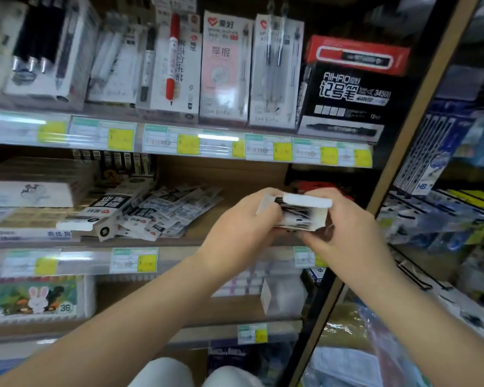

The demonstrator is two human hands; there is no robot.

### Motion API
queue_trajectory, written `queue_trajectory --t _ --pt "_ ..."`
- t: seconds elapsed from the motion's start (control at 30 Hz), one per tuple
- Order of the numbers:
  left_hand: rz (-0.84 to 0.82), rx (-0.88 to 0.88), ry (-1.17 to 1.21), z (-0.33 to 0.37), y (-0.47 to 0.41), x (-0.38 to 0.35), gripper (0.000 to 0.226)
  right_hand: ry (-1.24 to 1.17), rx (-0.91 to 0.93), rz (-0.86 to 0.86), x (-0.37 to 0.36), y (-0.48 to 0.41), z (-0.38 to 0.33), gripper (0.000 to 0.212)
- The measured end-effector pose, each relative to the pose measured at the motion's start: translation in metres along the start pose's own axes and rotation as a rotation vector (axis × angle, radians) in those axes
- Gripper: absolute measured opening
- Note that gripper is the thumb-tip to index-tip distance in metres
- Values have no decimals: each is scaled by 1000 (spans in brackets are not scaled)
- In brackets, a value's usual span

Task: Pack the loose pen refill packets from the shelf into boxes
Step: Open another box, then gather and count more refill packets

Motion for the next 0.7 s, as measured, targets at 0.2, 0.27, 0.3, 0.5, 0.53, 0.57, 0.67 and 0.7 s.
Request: queue_trajectory --t 0.2,0.27,0.3,0.5,0.53,0.57,0.67,0.7 --pt "-102 47 -104 -34 2 -39 48 80 65 -10 -59 -4 32 38" --pt "-189 105 -124 -49 11 -52 59 133 87 -41 -77 -6 38 38" --pt "-230 119 -158 -56 16 -56 63 163 96 -55 -85 -6 41 38" --pt "-327 136 -234 -71 44 -41 43 200 -14 -94 -118 0 67 45" --pt "-297 145 -244 -76 47 -30 40 176 -27 -81 -119 -1 69 48" --pt "-259 159 -275 -82 47 -16 38 160 -36 -76 -120 -2 71 51" --pt "-135 281 -403 -115 43 29 37 142 -74 -194 -134 -5 74 63" --pt "-97 336 -437 -127 42 45 38 144 -77 -268 -140 -6 73 68"
Point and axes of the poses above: each hand's wrist, its own y-axis away from the middle knuckle, its own x-axis out of the back of the hand, z = x × y, the point moved 8 cm from there along -y, towards the middle knuckle, and after that the axes turned 9 degrees about z, right-handed, at the moved point
